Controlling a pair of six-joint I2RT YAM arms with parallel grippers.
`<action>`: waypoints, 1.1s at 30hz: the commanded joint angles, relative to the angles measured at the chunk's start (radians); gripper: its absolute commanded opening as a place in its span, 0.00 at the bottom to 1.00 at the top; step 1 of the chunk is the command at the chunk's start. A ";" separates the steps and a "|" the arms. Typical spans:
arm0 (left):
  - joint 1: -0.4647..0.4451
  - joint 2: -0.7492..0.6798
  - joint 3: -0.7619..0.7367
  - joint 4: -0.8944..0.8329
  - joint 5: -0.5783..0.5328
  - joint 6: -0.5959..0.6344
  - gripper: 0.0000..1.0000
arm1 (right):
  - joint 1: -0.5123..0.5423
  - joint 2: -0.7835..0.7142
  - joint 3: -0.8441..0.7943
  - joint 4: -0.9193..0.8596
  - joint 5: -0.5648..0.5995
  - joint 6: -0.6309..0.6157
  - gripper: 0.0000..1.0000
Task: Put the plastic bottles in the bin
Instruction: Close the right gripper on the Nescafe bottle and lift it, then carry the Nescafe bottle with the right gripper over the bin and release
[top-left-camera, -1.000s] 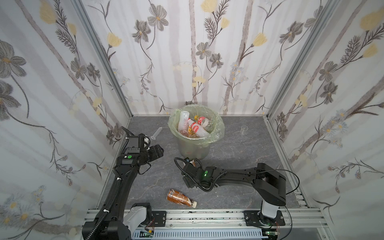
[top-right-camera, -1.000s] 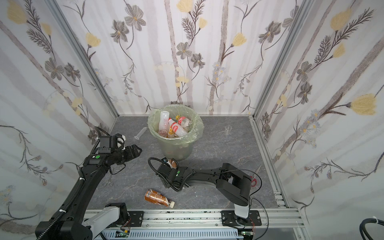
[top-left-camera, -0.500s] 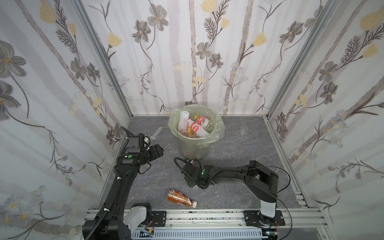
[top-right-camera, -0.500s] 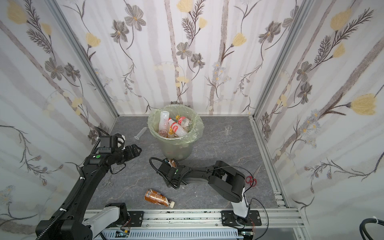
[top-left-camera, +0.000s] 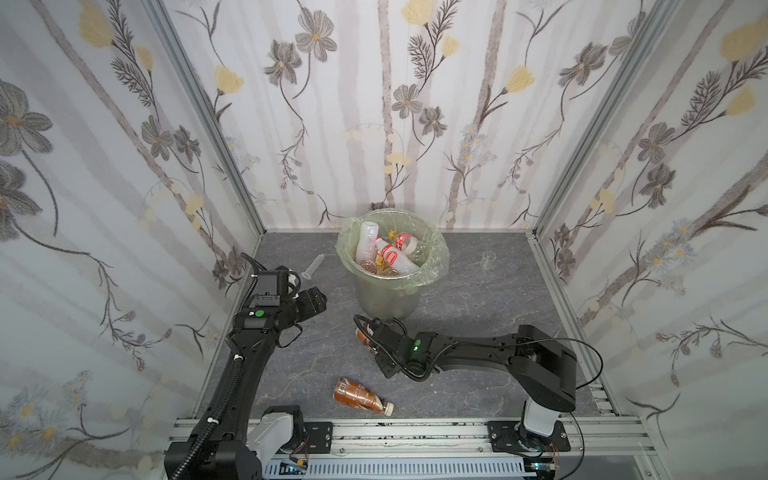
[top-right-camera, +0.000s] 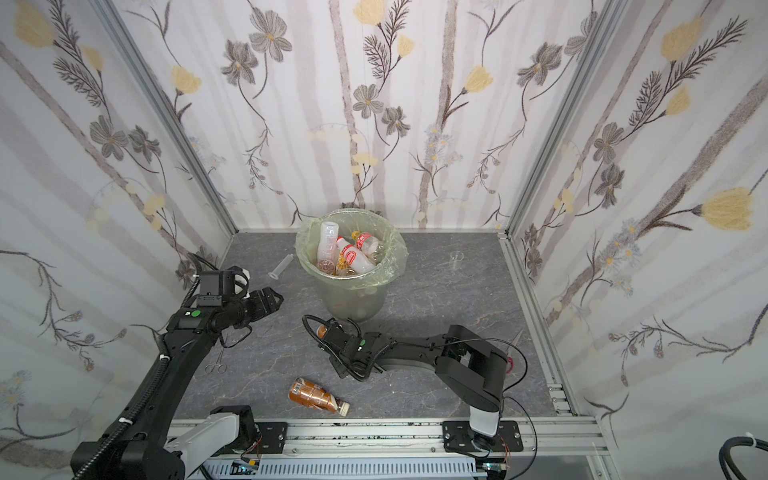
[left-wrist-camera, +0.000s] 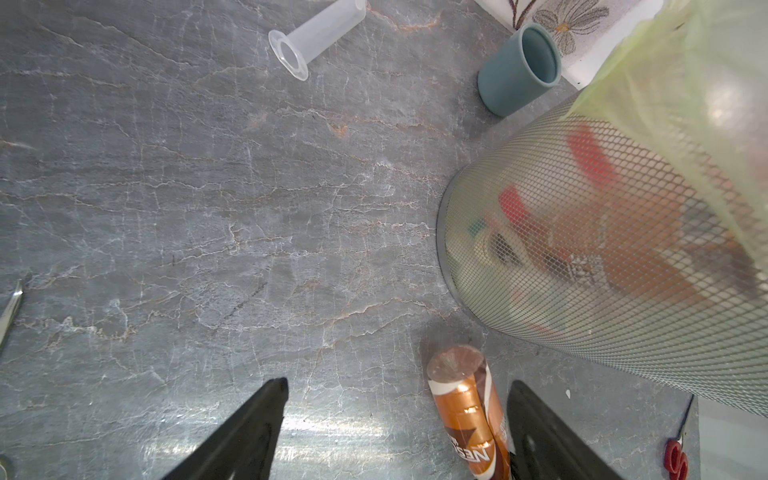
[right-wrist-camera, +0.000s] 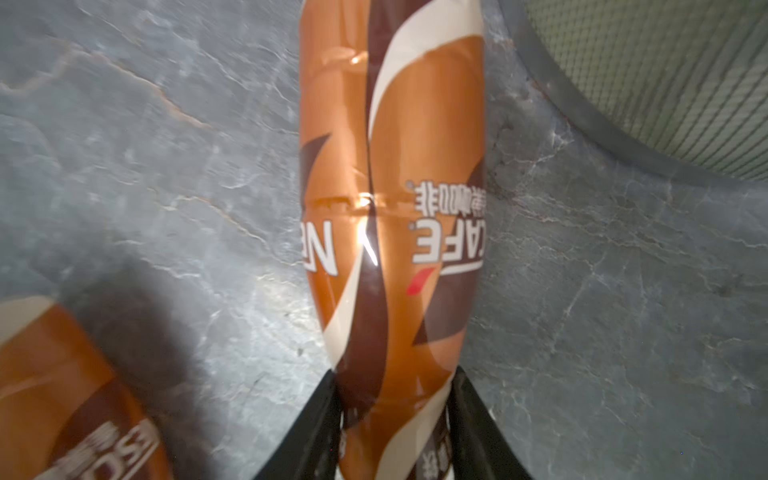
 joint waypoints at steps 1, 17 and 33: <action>0.001 -0.003 0.013 0.021 0.003 -0.014 0.86 | 0.000 -0.039 0.003 0.045 -0.017 -0.043 0.33; 0.000 0.026 0.027 0.036 -0.029 -0.024 0.85 | -0.046 -0.368 0.120 -0.086 -0.196 -0.294 0.31; 0.001 -0.031 0.022 0.045 0.042 0.003 0.85 | -0.356 -0.259 0.561 -0.188 -0.092 -0.448 0.32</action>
